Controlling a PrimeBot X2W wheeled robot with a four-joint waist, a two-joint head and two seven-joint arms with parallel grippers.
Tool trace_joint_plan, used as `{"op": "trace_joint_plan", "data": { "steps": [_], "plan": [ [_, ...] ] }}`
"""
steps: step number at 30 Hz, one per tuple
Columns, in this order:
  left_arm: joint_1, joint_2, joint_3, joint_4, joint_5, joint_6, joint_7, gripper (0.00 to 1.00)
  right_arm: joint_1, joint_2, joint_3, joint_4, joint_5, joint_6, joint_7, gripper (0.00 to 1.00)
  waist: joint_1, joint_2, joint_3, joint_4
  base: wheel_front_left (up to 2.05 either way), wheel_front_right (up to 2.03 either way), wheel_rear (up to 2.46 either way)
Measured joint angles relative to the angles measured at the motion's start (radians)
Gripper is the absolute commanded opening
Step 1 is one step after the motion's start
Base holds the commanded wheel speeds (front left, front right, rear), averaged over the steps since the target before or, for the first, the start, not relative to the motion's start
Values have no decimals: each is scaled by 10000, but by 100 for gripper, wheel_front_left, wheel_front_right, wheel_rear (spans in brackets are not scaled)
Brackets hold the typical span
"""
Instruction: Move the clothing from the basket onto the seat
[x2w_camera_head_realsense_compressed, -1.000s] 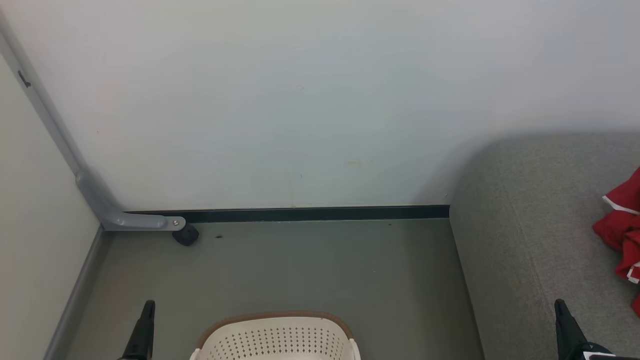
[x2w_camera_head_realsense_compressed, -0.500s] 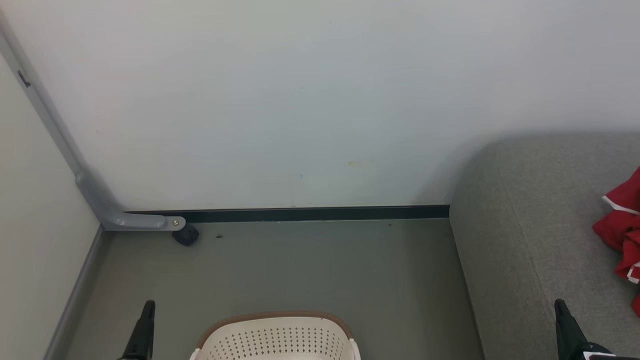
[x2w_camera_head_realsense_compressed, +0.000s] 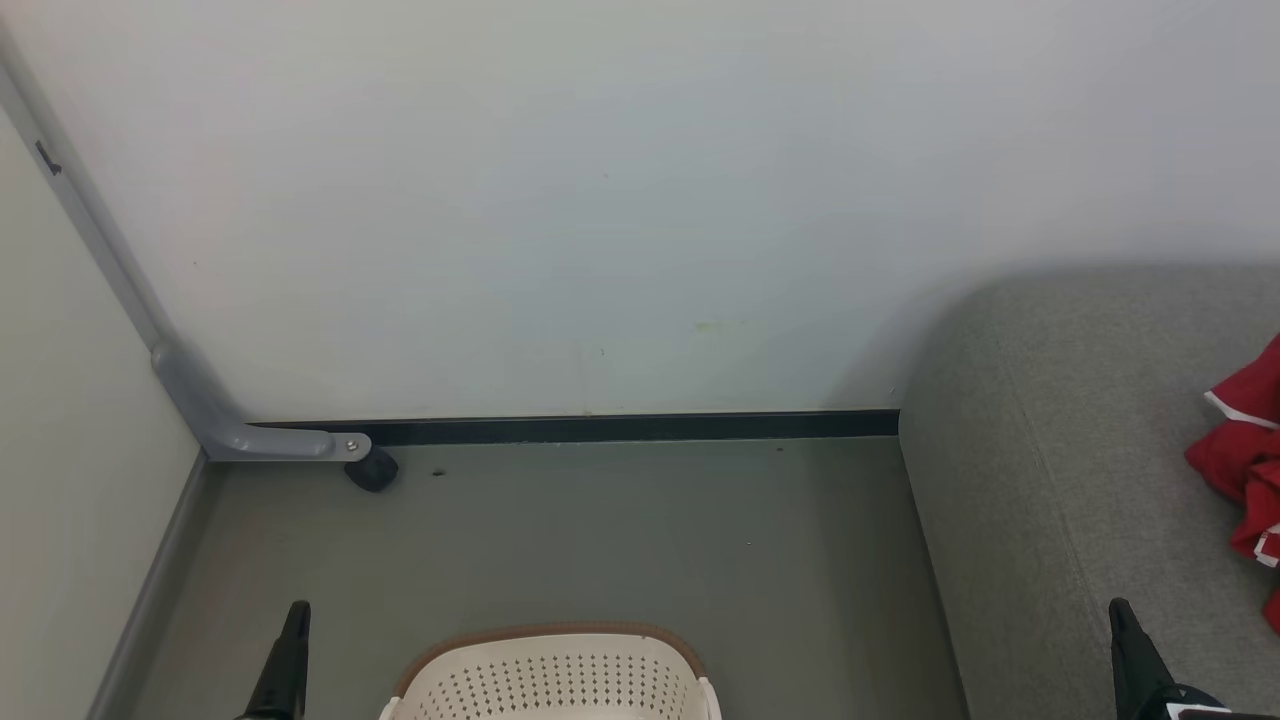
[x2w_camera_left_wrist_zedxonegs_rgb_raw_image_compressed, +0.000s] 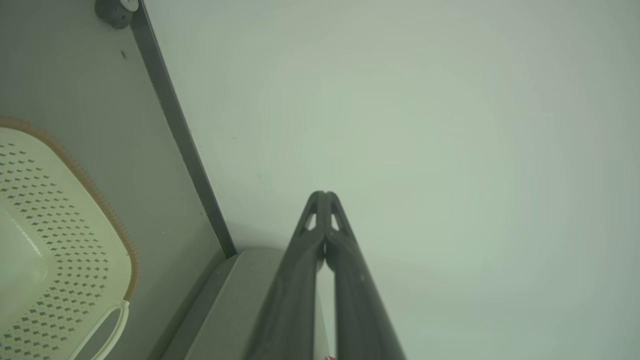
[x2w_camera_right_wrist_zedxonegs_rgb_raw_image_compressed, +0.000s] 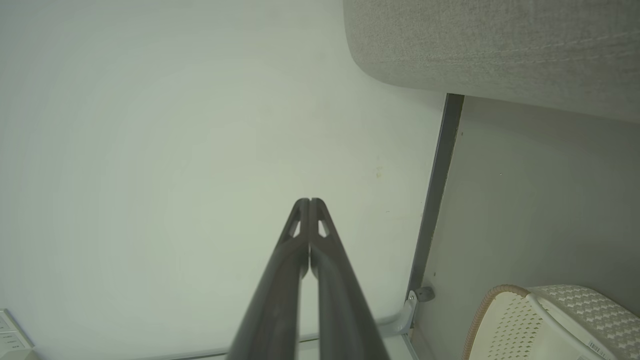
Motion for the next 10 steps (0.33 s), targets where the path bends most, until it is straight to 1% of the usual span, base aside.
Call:
{"op": "trace_joint_plan", "data": {
  "steps": [10],
  "plan": [
    [0, -2, 0, 0, 0, 0, 0, 0, 0, 0, 2, -2, 0, 0, 0, 0, 0, 0, 0, 0, 0, 0, 0]
  ]
}}
